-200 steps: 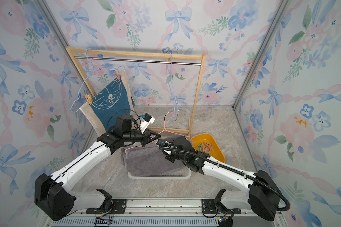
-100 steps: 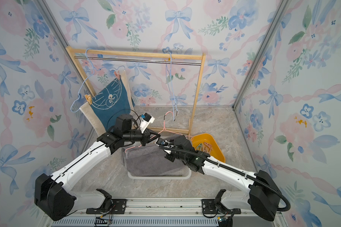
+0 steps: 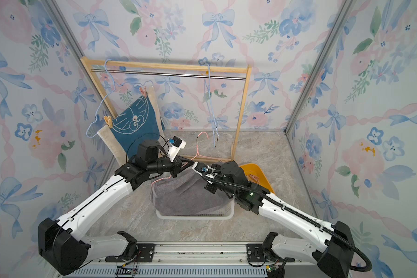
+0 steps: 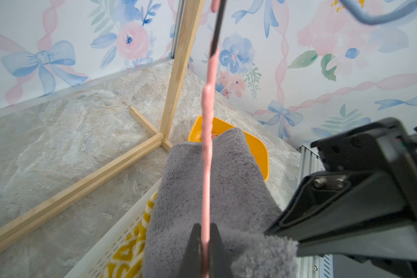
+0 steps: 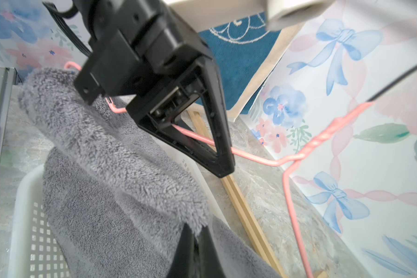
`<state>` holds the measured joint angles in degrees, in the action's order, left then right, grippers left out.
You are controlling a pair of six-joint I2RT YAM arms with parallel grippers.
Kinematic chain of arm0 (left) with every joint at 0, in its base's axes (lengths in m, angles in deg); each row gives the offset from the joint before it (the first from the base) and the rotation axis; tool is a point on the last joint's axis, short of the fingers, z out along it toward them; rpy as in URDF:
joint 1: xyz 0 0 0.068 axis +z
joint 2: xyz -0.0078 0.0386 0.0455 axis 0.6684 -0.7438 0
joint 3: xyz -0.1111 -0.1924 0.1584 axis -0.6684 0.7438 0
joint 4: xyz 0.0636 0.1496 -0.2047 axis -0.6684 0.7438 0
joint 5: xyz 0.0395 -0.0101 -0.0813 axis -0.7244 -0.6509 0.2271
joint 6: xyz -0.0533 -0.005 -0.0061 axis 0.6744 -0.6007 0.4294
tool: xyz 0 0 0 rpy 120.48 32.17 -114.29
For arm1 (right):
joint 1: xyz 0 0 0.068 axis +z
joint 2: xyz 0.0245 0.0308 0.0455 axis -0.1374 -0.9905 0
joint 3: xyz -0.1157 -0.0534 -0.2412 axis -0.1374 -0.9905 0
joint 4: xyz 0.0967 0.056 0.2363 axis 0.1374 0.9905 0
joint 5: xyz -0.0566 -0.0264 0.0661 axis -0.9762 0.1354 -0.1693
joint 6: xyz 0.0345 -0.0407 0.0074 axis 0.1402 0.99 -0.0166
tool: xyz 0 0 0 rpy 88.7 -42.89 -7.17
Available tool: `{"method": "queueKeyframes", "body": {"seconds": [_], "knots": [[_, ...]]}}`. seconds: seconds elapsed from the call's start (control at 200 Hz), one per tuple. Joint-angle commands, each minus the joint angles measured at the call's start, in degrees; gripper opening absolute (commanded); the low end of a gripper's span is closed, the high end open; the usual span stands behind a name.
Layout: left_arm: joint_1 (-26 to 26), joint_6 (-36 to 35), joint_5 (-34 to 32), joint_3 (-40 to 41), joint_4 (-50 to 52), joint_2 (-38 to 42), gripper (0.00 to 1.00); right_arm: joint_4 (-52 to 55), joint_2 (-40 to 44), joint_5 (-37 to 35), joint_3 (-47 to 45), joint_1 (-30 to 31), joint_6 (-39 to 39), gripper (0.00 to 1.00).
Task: Remove the clothespins securing towels to the hanger
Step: Remove the towel from the hanger.
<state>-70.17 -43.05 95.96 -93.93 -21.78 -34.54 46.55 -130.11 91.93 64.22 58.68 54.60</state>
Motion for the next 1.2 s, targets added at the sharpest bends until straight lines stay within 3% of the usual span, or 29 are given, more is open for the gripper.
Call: {"method": "queueKeyframes", "body": {"seconds": [0.0,0.255,0.715,1.195], "knots": [[0.53,0.05,-4.36,0.1,-0.86,2.27,0.0,2.21,2.15,1.36,3.61,0.28,-0.56,0.0],[1.2,0.53,-11.47,0.56,-0.93,7.14,0.0,6.81,2.87,0.92,9.33,-0.08,1.12,0.0],[4.3,3.69,-30.1,1.76,-1.1,14.91,0.0,7.39,4.31,-1.27,16.13,-1.47,1.0,0.0],[8.16,4.94,-36.06,2.68,-2.59,18.07,0.0,10.42,6.87,-2.85,23.1,-1.89,3.05,0.0]]}}
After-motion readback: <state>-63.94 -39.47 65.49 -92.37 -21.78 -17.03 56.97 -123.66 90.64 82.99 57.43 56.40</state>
